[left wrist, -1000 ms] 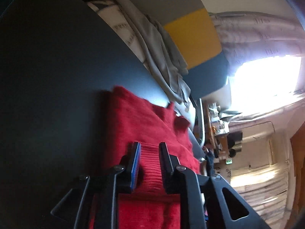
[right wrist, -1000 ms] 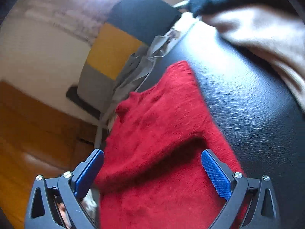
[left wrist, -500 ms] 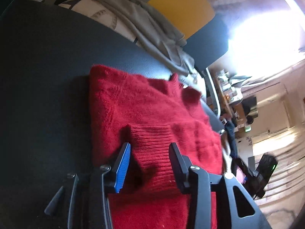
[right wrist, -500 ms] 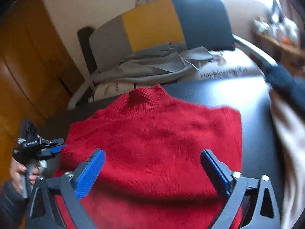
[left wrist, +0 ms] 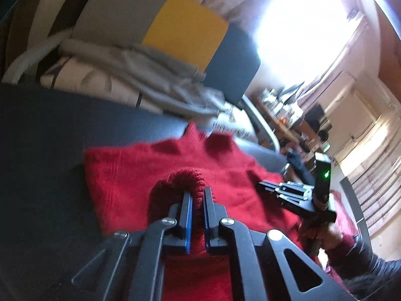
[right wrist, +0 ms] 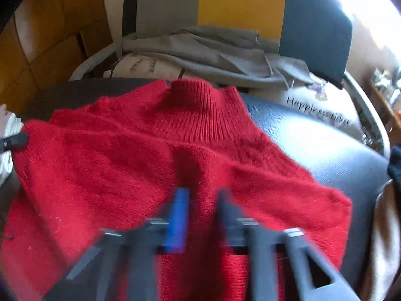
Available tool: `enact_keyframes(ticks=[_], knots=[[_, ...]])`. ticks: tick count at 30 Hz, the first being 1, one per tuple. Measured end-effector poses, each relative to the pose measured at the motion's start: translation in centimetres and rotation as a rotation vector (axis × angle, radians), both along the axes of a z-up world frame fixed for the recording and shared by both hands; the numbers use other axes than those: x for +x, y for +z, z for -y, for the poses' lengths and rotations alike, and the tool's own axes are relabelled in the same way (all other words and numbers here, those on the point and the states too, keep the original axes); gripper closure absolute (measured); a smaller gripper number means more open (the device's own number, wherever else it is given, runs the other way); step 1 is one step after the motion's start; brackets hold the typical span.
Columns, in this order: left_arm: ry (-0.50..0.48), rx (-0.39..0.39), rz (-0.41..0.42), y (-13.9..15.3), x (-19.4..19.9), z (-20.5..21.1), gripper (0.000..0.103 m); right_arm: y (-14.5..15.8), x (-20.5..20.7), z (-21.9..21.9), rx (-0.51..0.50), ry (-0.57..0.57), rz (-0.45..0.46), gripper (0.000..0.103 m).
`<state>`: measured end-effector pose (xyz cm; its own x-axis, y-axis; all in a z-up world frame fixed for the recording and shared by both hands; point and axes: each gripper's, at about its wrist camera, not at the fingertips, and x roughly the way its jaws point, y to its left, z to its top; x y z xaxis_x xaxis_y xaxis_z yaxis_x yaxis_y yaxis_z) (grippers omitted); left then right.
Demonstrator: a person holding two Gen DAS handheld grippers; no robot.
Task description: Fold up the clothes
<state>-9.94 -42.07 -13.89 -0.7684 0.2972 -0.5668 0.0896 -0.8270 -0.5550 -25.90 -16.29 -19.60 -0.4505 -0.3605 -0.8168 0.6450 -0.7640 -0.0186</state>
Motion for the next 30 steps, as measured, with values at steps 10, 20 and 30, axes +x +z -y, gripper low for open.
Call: enact_keyframes(ticks=[10, 20, 30], knots=[[0.144, 0.067, 0.318, -4.4, -3.3, 3.0, 0.092, -0.5, -1.4, 0.5, -0.032, -0.093, -0.004, 0.09], [0.098, 0.362, 0.221, -6.2, 1.0, 4.9, 0.078, 1.7, 1.3, -3.4, -0.198, -0.114, -0.002, 0.056], [0.095, 0.255, 0.217, -5.2, 1.7, 3.0, 0.102, -0.3, 5.9, -6.7, -0.145, -0.154, 0.041, 0.049]])
